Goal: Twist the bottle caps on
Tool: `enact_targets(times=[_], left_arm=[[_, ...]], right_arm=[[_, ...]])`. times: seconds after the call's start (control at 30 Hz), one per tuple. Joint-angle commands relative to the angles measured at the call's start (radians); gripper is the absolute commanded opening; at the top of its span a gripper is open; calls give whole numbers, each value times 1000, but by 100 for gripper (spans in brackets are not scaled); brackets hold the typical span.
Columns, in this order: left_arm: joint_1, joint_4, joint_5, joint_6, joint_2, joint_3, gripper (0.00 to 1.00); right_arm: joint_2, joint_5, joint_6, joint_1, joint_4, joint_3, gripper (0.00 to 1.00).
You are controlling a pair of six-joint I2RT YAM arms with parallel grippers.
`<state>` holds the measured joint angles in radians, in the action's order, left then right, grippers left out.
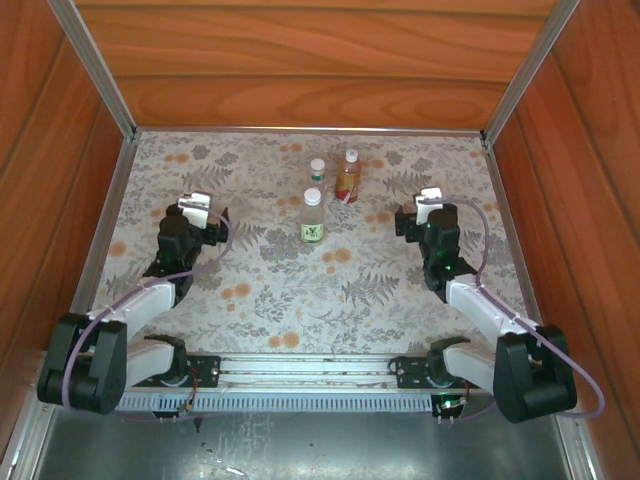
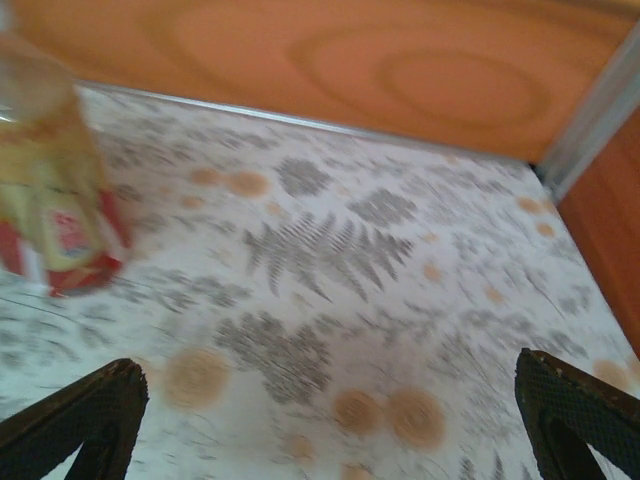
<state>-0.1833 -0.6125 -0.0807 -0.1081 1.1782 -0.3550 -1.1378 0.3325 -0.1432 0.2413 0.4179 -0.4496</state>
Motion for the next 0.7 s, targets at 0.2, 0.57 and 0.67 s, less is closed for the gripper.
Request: enact_targets(times=[0.2,0.57,0.67], left_arm=[[138,-178,-34,64,268,-20,100],[213,-293,-19,138,401,-38,100],[213,-293,-17,136,402,-37,100]], right_arm=[[-296,-109,96,-117,369,55,100],[-397,-221,140,-193,322,-13,100],[-395,-222,139,-192,318,-14,100]])
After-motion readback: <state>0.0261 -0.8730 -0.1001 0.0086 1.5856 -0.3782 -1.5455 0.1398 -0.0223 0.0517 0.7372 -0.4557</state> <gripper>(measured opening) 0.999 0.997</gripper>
